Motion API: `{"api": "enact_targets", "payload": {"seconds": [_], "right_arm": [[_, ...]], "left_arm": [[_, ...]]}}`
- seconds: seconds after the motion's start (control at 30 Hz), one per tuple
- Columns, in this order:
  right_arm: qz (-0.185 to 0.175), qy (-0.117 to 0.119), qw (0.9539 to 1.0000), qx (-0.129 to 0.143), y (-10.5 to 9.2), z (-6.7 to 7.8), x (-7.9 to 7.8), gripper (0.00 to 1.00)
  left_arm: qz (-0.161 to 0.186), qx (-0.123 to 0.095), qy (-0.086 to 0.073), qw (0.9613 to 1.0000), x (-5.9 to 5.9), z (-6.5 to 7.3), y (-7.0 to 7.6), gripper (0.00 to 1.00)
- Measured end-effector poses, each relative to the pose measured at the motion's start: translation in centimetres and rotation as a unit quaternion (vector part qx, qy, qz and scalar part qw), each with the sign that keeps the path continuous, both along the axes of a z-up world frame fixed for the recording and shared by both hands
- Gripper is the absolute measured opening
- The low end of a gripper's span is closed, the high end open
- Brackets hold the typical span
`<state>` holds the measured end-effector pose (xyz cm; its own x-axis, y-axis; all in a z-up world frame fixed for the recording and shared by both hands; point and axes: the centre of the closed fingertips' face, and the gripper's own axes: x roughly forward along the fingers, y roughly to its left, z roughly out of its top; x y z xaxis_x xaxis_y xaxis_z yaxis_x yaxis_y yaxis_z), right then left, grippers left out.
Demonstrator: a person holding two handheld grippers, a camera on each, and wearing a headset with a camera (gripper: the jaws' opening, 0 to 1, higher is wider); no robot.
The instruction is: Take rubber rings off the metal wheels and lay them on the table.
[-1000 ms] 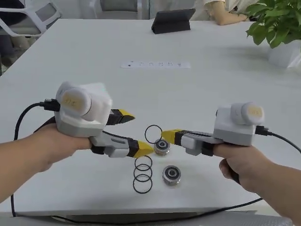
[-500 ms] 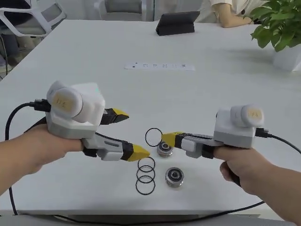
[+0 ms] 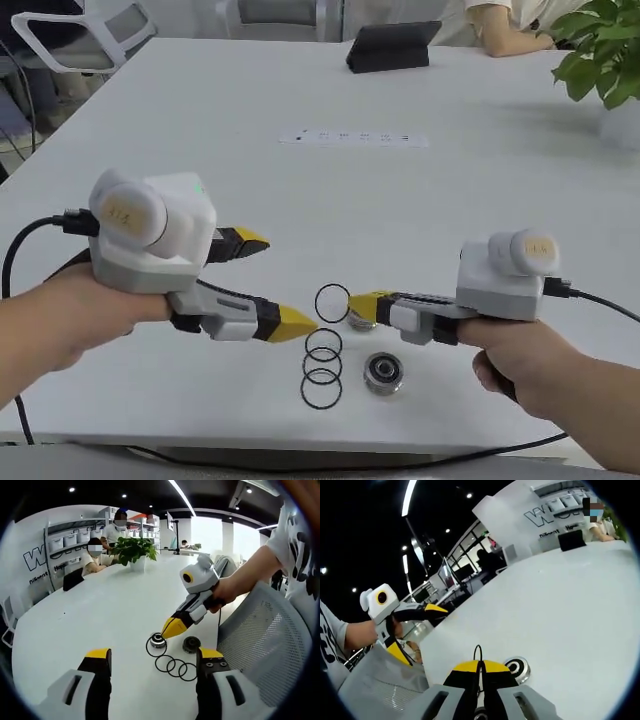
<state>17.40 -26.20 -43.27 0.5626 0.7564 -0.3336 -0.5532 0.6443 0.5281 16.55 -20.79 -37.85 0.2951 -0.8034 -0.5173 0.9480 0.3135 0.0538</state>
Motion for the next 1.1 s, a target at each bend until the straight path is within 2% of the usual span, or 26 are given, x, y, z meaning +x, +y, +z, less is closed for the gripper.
{"api": "enact_targets", "payload": {"seconds": [0.6, 1.1], "right_arm": [[0.024, 0.022, 0.9992, -0.025, 0.5, -1.8, -0.4, 0.0], [0.038, 0.02, 0.998, -0.047, 0.9, -2.5, -0.2, 0.0]], "left_arm": [[0.01, 0.001, 0.006, 0.9999, -0.1, -0.3, 0.8, 0.67], [0.018, 0.003, 0.011, 0.9998, 0.1, -0.7, 1.2, 0.66]]}}
